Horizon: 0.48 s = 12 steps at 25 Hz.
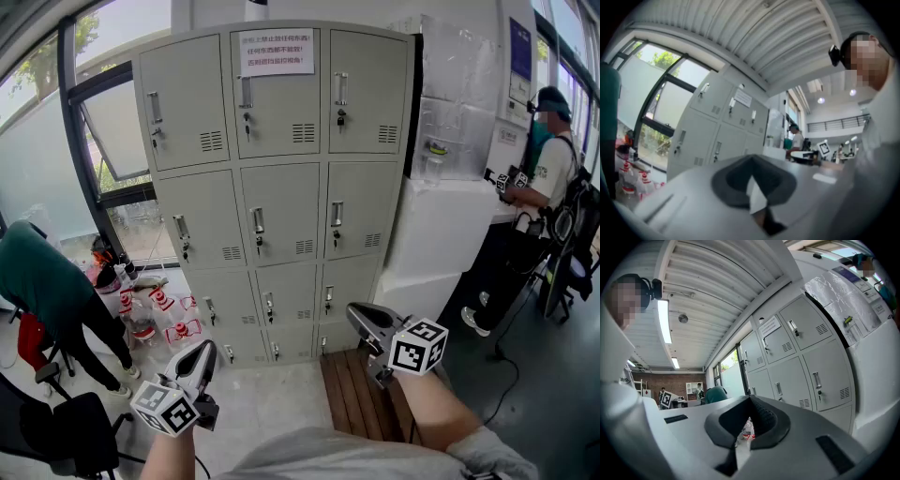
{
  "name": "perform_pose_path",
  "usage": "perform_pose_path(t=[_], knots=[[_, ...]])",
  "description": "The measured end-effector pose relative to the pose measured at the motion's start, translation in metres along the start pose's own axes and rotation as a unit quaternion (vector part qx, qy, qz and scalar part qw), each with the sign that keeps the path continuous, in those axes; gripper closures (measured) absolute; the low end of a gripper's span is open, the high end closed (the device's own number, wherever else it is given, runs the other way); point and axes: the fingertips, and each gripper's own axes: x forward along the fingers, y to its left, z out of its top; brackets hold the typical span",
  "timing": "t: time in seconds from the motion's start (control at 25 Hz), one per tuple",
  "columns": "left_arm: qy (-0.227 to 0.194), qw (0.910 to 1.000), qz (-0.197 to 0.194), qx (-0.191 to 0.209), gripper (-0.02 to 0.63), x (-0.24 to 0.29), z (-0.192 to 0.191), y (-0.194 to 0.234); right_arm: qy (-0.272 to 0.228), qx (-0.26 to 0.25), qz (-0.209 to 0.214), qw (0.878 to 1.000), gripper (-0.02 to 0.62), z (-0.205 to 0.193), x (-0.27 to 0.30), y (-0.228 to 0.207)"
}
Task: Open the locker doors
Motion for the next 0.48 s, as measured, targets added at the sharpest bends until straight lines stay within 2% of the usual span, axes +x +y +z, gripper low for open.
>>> perform_pose_path(t=[0.48], knots=[[0.004, 1.0000, -0.003, 0.001, 0.601, 0.012, -0.002, -0.012, 0.002, -0.004, 0.006, 1.000, 0.589, 0.004, -0.006, -0.007]])
